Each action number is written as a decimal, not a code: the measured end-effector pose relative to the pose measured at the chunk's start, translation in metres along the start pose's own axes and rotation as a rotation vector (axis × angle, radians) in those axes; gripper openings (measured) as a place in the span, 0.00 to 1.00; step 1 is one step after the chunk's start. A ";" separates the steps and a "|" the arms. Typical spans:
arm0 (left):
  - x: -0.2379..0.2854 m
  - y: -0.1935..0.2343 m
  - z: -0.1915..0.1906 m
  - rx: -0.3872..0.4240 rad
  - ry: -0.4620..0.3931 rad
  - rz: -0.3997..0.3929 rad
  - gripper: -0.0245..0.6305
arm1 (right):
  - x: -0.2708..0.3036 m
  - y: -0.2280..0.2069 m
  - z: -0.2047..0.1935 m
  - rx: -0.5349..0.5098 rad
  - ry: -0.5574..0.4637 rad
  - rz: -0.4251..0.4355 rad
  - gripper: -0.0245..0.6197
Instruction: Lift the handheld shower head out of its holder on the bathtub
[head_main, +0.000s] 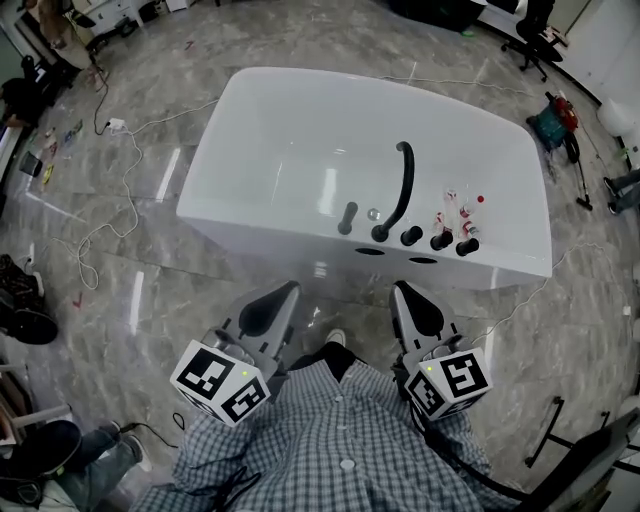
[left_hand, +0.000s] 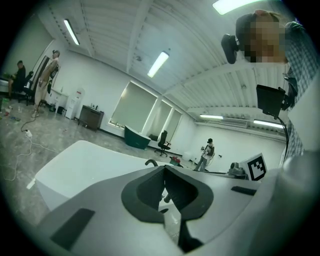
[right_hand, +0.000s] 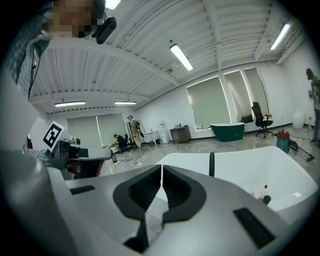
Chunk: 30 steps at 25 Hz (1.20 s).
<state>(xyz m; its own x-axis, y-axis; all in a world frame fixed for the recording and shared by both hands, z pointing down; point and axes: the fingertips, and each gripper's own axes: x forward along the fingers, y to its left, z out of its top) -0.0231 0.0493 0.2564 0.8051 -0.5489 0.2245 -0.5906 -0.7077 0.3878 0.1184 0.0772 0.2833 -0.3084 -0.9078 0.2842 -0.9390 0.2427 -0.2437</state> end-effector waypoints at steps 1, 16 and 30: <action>0.005 -0.002 0.002 -0.004 -0.001 0.003 0.04 | 0.001 -0.007 0.001 0.003 0.004 -0.001 0.07; 0.046 0.032 0.010 0.002 0.053 -0.014 0.04 | 0.042 -0.036 -0.003 0.042 0.041 -0.042 0.07; 0.048 0.104 0.035 0.037 0.093 -0.080 0.04 | 0.103 -0.018 0.005 0.050 0.057 -0.147 0.07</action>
<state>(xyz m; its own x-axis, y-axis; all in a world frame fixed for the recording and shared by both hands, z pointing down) -0.0476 -0.0662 0.2761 0.8501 -0.4478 0.2770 -0.5248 -0.7643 0.3747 0.1046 -0.0222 0.3127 -0.1776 -0.9109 0.3725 -0.9664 0.0899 -0.2410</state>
